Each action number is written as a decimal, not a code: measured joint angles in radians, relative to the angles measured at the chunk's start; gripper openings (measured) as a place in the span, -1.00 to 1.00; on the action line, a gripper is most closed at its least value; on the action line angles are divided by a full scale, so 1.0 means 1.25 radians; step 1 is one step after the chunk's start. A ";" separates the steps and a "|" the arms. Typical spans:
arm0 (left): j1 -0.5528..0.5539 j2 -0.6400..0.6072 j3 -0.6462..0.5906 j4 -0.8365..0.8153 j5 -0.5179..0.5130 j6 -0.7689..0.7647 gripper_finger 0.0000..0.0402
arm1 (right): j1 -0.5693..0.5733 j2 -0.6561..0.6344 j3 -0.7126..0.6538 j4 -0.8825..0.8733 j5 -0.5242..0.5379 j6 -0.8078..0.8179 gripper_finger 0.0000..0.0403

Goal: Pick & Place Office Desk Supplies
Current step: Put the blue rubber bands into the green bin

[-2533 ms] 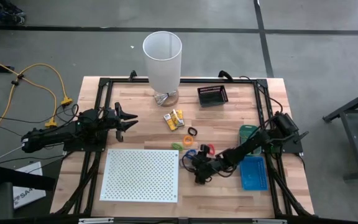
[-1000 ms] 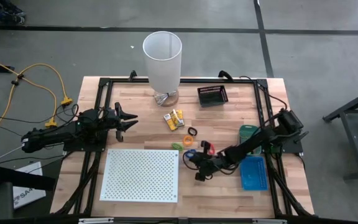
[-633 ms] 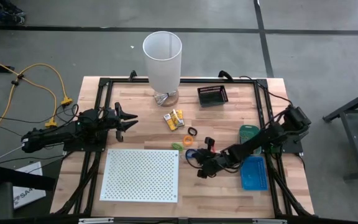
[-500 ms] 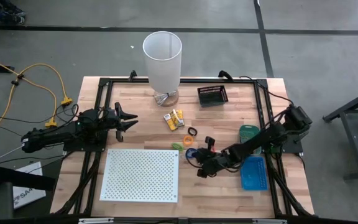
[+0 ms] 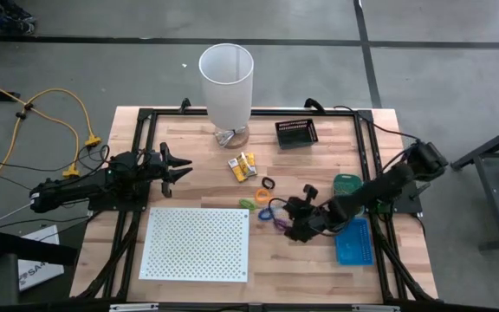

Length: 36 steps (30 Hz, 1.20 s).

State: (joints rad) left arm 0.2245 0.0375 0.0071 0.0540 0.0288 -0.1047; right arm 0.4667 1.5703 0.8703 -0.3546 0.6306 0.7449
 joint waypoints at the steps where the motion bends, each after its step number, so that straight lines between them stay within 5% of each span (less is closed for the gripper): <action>1: 0.000 0.000 0.000 0.000 0.000 0.000 -0.46 | 0.004 -0.017 0.000 -0.027 0.002 0.018 -0.99; 20: 0.000 0.000 0.000 0.000 0.000 0.000 -0.46 | 0.164 -0.218 0.000 -0.650 -0.061 0.575 -0.99; 36: 0.000 0.000 0.000 0.000 0.000 0.000 -0.46 | 0.295 -0.253 0.000 -0.711 -0.191 0.777 -0.99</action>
State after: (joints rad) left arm 0.2249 0.0374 0.0071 0.0540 0.0288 -0.1047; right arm 0.8359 1.2546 0.8704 -1.2430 0.3915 1.7160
